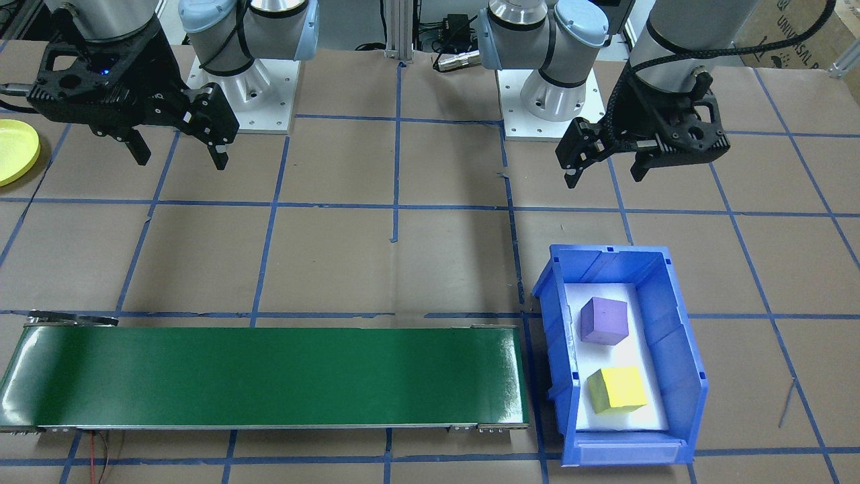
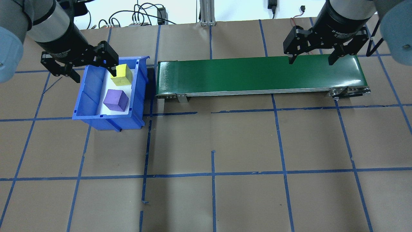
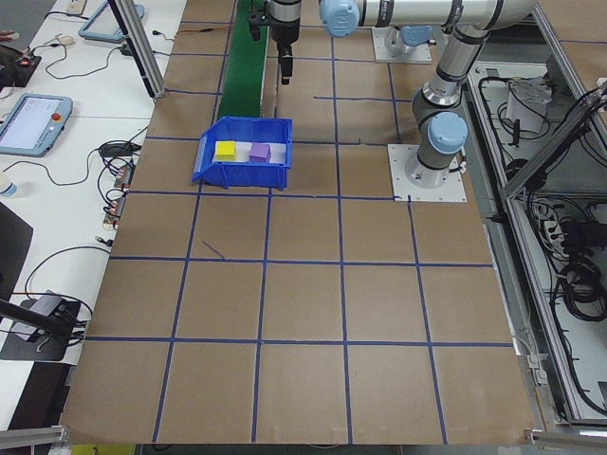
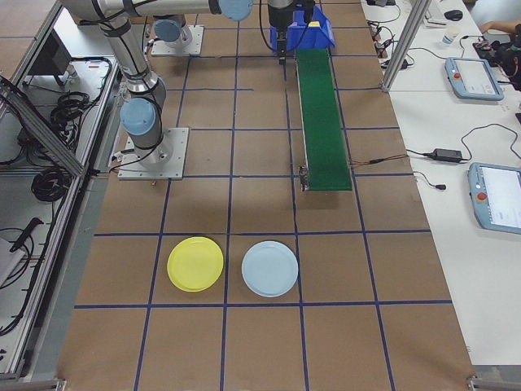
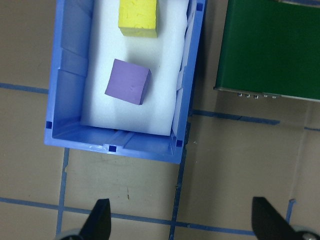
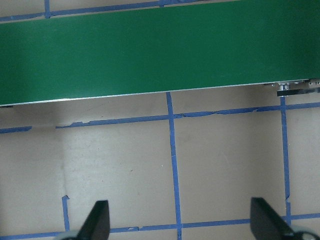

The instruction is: Move block left to right into plate

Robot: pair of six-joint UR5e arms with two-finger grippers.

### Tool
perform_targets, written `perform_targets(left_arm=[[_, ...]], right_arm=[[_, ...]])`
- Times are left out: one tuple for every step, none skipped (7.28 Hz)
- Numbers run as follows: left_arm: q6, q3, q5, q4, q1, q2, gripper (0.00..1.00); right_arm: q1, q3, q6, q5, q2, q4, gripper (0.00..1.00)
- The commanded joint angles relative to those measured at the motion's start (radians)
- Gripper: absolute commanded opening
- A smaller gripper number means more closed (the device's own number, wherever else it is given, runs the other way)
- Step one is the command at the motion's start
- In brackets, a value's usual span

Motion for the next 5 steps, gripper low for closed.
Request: perform_targets(left_arm=[[0.001,-0.005,-0.001,0.059,0.019,-0.07,1.0],[0.051,-0.008,0.004,0.129,0.027,-0.123,1.0],[0.103,-0.006,0.002,0.136,0.03,-0.173,1.0],[0.186,-0.009,0.002,0.156,0.042,-0.213,1.0],[0.302,-0.011,0.001,0.173,0.083,-0.252,1.0]], right_arm=[[0.001,0.0,0.0,0.0,0.0,0.0,1.0],[0.002,0.0,0.0,0.0,0.0,0.0,1.0],[0.002,0.0,-0.002,0.0,0.0,0.0,1.0],[0.004,0.0,0.0,0.0,0.0,0.001,1.0],[0.004,0.0,-0.002,0.0,0.0,0.0,1.0]])
